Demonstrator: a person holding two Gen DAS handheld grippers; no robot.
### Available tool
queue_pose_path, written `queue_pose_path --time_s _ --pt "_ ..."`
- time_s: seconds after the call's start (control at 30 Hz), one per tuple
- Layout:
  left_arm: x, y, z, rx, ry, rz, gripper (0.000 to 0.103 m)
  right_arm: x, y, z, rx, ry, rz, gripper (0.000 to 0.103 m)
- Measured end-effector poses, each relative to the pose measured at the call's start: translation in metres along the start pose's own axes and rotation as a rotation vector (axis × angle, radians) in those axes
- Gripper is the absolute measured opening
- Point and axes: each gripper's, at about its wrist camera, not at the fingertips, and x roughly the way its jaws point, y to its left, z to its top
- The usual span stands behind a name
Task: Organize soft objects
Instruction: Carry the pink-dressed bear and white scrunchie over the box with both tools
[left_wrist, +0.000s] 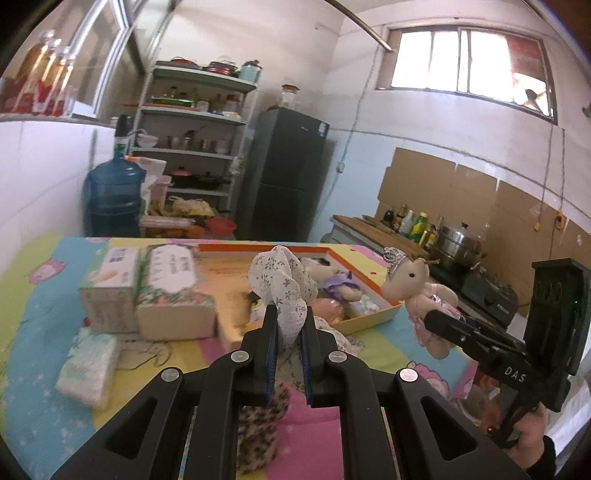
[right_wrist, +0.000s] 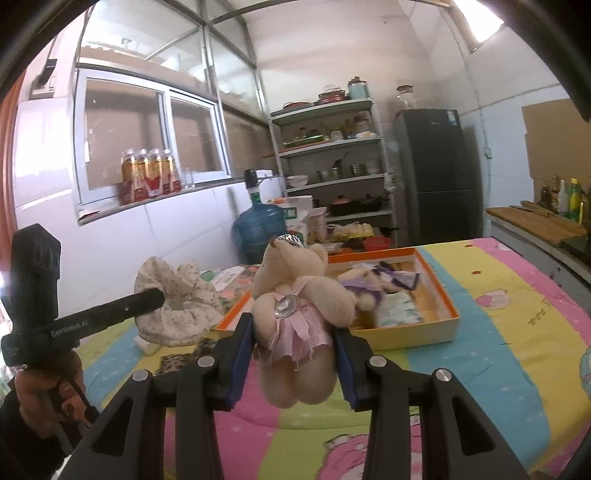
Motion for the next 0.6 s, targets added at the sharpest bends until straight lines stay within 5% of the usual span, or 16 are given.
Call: queue_pose_path --time_s 0.6 --pt "0.107 -0.006 0.070 0.013 0.057 0.018 0.011 0.051 -0.066 0.066 -0.047 0.026 -0.021 0.041"
